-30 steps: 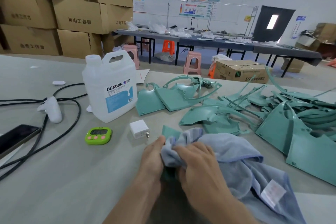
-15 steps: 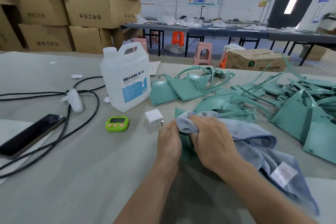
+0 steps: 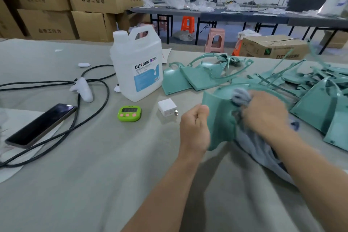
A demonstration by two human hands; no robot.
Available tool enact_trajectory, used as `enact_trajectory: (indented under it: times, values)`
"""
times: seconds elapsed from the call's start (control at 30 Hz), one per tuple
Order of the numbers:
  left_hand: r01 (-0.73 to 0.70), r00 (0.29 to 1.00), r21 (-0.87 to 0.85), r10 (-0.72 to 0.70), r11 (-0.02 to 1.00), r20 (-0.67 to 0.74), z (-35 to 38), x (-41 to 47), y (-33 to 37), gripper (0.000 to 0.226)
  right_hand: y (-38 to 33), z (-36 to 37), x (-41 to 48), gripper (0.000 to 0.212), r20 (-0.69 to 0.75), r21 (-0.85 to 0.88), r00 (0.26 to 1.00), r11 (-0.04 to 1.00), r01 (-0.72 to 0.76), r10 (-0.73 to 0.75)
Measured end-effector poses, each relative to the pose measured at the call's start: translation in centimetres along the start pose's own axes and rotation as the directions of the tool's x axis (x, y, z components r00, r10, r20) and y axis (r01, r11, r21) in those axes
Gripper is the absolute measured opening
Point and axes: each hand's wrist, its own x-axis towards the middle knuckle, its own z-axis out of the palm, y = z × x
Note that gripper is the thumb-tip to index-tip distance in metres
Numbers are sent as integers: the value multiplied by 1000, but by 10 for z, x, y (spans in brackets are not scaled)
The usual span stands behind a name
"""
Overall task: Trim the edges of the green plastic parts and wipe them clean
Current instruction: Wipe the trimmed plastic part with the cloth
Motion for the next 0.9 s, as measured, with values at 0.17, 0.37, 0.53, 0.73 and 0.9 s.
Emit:
enact_trajectory:
  times: [0.17, 0.37, 0.53, 0.73, 0.9]
  values:
    - [103, 992, -75, -109, 992, -69, -9, 10, -6, 33, -18, 5, -13, 12, -58, -89, 959, 958, 272, -277]
    - [62, 992, -101, -72, 993, -99, -11, 8, 0, 33, 29, -19, 8, 11, -276, -57, 961, 998, -18, 2]
    - [-104, 974, 85, 119, 991, -192, -7, 0, 5, 41, 53, -38, -15, 16, -451, 425, 785, 875, -231, 426]
    - [-286, 925, 213, 327, 934, -192, -3, -18, 7, 38, 64, -46, -41, 84, -181, 72, 959, 976, -208, 218]
    - [-578, 811, 147, 544, 803, 216, 21, -39, 3, 39, -10, -36, -77, 74, 360, 930, 926, 122, -346, -114]
